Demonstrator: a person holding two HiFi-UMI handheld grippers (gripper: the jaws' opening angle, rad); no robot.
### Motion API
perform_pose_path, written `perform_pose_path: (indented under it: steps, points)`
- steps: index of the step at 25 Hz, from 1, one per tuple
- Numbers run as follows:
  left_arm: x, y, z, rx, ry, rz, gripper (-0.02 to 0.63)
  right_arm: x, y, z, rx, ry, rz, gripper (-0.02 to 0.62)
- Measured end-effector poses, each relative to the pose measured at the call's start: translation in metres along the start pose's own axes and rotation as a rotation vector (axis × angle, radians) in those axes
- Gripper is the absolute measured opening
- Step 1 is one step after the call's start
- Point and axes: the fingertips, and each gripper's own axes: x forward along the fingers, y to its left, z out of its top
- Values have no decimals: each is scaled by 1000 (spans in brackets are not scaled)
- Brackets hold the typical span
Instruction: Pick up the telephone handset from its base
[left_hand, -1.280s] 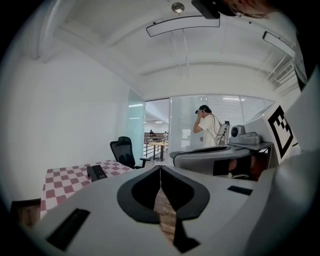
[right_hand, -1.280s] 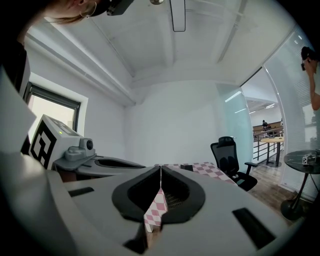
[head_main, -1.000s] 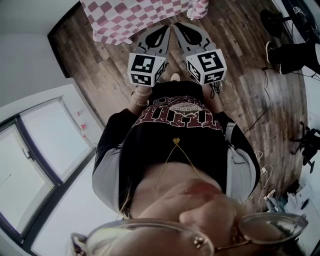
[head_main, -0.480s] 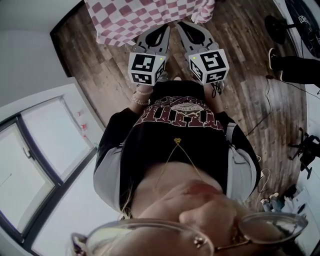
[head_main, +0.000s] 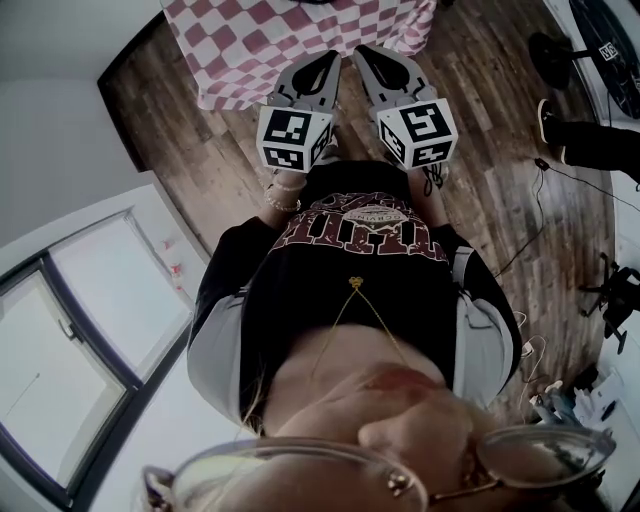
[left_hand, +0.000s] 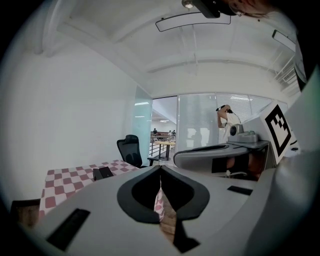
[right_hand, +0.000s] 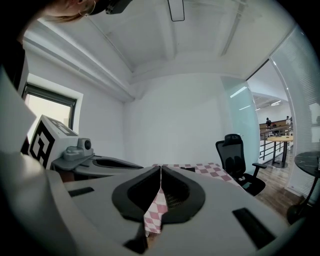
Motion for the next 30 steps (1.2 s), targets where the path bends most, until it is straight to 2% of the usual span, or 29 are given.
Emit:
perform_pose_path:
  steps: [14,20,30]
  points:
    - [29,69,5,-8,-3,-42,11,77,-12,8,-11,9,-41,20]
    - [34,84,4,5,12,-52,11,96,-13,6,-7,20,-53,20]
    - [57,102,8,-22,14,-31,11,119,-34,7,-11,36,-27,20]
